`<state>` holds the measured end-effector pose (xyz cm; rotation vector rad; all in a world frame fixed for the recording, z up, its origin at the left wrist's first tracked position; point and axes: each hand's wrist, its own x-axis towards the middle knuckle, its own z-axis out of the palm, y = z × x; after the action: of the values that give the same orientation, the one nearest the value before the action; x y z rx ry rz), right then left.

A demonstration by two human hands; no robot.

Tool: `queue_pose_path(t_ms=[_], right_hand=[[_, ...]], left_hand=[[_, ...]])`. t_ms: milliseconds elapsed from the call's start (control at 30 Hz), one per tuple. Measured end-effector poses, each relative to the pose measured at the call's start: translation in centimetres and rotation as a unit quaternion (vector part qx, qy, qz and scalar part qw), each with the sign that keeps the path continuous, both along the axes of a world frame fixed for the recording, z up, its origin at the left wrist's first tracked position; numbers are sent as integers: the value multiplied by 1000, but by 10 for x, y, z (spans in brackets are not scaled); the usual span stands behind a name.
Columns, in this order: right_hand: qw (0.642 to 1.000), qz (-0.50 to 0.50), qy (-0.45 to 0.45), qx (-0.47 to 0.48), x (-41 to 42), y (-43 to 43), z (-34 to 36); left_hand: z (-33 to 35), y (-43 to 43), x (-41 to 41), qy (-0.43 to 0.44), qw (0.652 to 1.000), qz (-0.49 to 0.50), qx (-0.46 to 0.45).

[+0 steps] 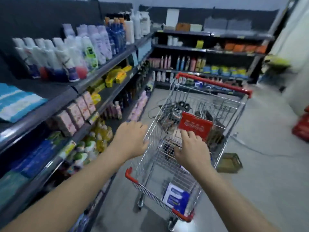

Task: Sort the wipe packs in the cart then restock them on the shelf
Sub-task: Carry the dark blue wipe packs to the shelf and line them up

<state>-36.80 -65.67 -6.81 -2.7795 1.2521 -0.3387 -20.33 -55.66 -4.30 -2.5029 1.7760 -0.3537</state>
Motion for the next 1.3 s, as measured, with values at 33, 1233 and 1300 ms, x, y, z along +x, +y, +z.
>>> queue_pose_path(t_ms=[33, 1233, 1300], right_hand=[[1000, -22, 6, 14, -11, -13, -13], [875, -238, 198, 372, 5, -251, -440], [870, -250, 186, 383, 7, -244, -433]], left_hand=[[-14, -20, -6, 8, 1000, -16, 16], [-502, -429, -26, 188, 881, -340, 270], [-498, -434, -32, 167, 867, -338, 326]])
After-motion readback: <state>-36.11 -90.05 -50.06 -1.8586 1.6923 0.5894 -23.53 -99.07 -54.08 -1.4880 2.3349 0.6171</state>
